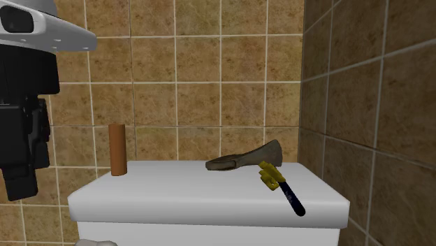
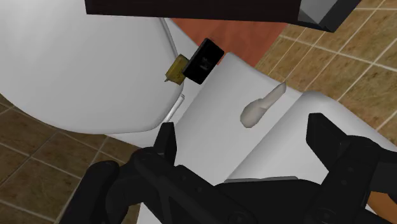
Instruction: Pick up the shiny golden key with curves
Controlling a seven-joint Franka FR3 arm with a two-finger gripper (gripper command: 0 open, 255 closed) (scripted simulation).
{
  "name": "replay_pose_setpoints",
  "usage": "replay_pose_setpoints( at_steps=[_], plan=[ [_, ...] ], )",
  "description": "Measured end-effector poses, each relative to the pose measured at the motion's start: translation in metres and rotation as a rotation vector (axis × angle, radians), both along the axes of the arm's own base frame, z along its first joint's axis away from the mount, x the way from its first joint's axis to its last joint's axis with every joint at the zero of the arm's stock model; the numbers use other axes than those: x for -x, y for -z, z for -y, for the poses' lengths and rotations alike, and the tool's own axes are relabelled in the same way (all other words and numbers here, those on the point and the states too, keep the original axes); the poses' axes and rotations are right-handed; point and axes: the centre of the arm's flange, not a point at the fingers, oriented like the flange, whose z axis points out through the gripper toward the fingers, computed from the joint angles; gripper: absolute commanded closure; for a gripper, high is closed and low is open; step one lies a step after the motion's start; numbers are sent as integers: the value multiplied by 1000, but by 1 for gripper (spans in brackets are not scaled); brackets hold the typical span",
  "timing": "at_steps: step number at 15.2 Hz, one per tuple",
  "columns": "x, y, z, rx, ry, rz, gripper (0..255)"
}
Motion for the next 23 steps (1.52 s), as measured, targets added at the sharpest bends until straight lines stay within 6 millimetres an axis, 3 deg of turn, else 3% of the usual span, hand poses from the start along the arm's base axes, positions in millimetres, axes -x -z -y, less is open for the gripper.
replay_pose_setpoints(
  at_steps=[2, 8, 15, 23],
  plan=[
    [-4, 2, 2, -1, -2, 9, 0],
    [-51, 23, 10, -8, -24, 130, 0],
    [-124, 42, 29, -15, -52, 287, 0],
    [-200, 50, 41, -24, -84, 468, 0]
  ],
)
